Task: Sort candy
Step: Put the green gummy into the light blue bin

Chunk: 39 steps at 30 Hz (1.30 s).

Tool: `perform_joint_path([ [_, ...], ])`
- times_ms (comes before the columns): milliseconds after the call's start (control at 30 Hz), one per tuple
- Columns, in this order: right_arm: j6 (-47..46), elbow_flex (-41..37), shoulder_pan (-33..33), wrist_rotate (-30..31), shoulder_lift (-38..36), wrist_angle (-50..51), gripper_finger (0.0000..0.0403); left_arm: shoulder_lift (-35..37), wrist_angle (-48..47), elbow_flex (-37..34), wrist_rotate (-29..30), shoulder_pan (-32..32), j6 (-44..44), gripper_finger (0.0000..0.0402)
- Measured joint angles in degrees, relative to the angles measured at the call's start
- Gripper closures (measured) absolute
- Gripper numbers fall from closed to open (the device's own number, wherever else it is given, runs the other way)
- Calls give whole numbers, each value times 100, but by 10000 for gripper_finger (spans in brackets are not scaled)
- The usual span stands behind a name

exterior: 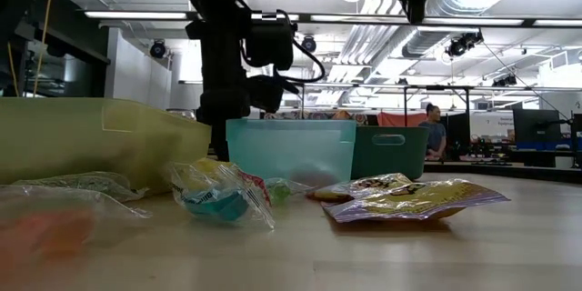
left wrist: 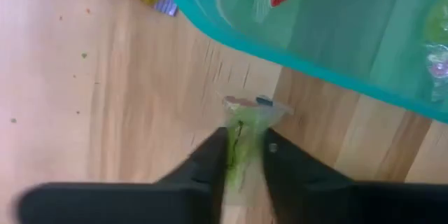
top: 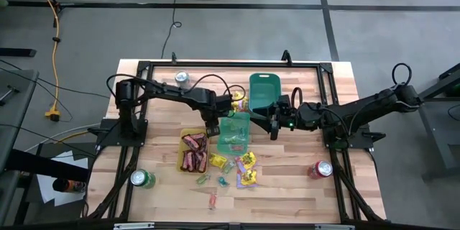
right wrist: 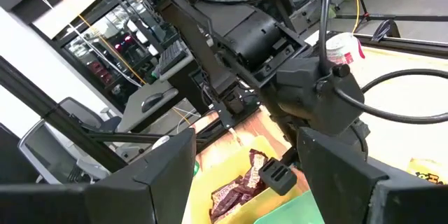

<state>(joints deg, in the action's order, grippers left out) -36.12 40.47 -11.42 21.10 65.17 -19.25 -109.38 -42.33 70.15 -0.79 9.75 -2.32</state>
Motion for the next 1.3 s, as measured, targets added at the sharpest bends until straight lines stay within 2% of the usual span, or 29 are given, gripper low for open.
perform_joint_path([
  [100,0,0,0,-2,0,0,158,80,-143,0,2,17,248,390],
  [267,2,0,0,-3,0,18,158,760,-576,44,-8,350,498,394],
  [467,4,0,0,-4,2,31,158,2407,-224,44,7,870,173,400],
  [667,-255,0,0,-7,2,21,158,4039,1395,-264,-33,624,-462,401],
  [833,-251,0,0,-8,2,16,158,4888,3431,-1369,4,-44,-1106,401],
  [967,-249,0,0,-6,2,16,158,5051,4981,-2460,147,-658,-1843,401],
  [1100,-248,0,0,-6,2,7,158,4791,6517,-3421,888,-1293,-2381,401],
  [1200,-243,0,17,-5,2,-17,158,4419,7107,-3776,1333,-1597,-2601,401],
  [1300,-150,0,17,21,2,-24,158,4039,7274,-3791,1466,-1761,-2617,401],
])
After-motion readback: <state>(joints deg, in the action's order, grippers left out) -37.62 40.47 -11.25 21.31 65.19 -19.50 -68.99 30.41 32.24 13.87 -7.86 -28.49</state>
